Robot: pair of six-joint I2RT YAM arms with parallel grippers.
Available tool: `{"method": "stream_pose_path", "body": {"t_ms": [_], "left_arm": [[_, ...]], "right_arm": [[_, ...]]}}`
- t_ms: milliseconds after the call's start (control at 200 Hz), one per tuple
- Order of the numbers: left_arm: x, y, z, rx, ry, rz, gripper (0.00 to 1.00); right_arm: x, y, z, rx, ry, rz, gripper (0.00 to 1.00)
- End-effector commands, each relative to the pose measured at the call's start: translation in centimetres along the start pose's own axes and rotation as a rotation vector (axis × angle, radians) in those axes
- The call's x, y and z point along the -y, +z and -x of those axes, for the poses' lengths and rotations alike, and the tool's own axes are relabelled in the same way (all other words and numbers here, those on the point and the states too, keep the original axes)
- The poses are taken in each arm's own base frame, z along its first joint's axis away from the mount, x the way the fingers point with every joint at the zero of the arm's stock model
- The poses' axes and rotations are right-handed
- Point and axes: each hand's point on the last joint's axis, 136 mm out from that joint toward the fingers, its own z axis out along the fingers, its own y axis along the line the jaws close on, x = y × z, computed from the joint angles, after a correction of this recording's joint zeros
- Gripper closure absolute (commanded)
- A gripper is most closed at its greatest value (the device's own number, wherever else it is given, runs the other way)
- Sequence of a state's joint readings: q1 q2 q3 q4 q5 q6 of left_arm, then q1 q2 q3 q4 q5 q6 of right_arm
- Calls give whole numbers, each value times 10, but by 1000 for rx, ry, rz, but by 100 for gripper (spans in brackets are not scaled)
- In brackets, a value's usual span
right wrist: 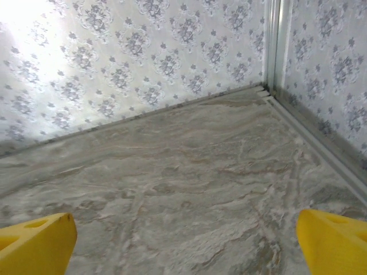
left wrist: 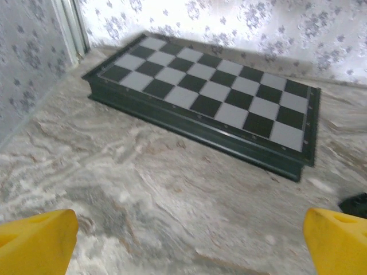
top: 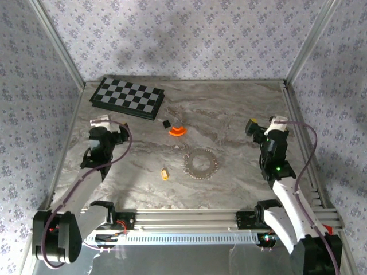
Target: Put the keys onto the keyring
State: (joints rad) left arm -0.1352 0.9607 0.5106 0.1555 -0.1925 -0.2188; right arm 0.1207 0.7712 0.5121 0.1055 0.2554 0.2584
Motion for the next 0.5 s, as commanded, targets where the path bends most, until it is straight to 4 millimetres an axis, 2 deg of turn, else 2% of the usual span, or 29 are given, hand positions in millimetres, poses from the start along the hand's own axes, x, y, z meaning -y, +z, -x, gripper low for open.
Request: {"method": "stream_pose_path", "body": {"t_ms": [0,85,210,495], "left_arm": [[11,-15,-8,-131,-43,-30,0],[24,-22,-10,-176,-37,-66,0],[42,-30,-17,-254,-74,-135,0],[89,-55,-39,-378,-82,-320,0]], "right_arm": [[-12,-17,-13,-134,58,52,1],[-29,-27,-18,-205,17,116,0],[-34,-41,-27,-313,-33,89,0],[-59,-62,-56,-476,-31,195,1]]}}
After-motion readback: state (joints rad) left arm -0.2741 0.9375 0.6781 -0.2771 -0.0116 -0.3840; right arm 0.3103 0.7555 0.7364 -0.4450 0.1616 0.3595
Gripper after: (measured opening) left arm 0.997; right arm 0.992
